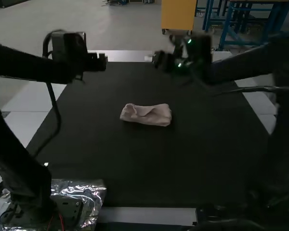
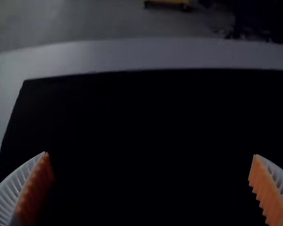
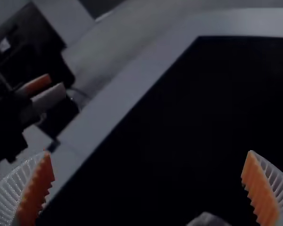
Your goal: Fold the towel.
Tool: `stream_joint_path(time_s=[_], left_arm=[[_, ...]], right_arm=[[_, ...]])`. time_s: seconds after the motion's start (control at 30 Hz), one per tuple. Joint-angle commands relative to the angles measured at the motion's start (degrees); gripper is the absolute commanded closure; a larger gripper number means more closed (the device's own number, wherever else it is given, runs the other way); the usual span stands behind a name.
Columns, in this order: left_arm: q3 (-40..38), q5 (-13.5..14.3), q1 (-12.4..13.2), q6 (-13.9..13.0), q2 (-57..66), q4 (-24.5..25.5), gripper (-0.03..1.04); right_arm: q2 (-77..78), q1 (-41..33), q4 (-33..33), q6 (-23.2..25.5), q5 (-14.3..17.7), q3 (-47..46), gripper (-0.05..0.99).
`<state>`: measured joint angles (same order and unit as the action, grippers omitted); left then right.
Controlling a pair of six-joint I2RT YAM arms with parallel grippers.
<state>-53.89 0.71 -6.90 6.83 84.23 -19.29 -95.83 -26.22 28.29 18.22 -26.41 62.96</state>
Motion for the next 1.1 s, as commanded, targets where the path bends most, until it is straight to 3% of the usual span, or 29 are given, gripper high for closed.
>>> stream_joint_path(time_s=[0.0,0.1,0.3,0.47,0.93,1.07], left_arm=[[-2.89,4.04,-1.98,-3.31,-4.68,2.06,0.04],[-2.63,6.06,-2.33,-5.6,-8.46,4.44,0.04],[-0.69,9.31,-2.6,-9.82,-16.99,6.63,0.04],[1.42,9.4,-0.75,-11.14,-24.64,8.04,0.04],[10.29,8.25,0.74,-11.14,-50.65,9.97,0.04],[12.49,7.38,1.62,-10.35,-59.26,12.43,0.04]], right_arm=[[7.24,1.87,-3.33,0.5,0.4,0.5,0.02],[15.06,4.24,-7.2,-0.02,2.86,-0.29,0.02],[30.18,10.22,-9.66,-0.11,3.21,-2.75,0.02],[41.6,16.11,-11.95,-0.02,3.04,-6.01,0.02],[77.73,28.77,-17.04,7.62,0.31,-19.1,0.02],[86.43,31.67,-19.77,11.31,-2.33,-20.33,0.02]])
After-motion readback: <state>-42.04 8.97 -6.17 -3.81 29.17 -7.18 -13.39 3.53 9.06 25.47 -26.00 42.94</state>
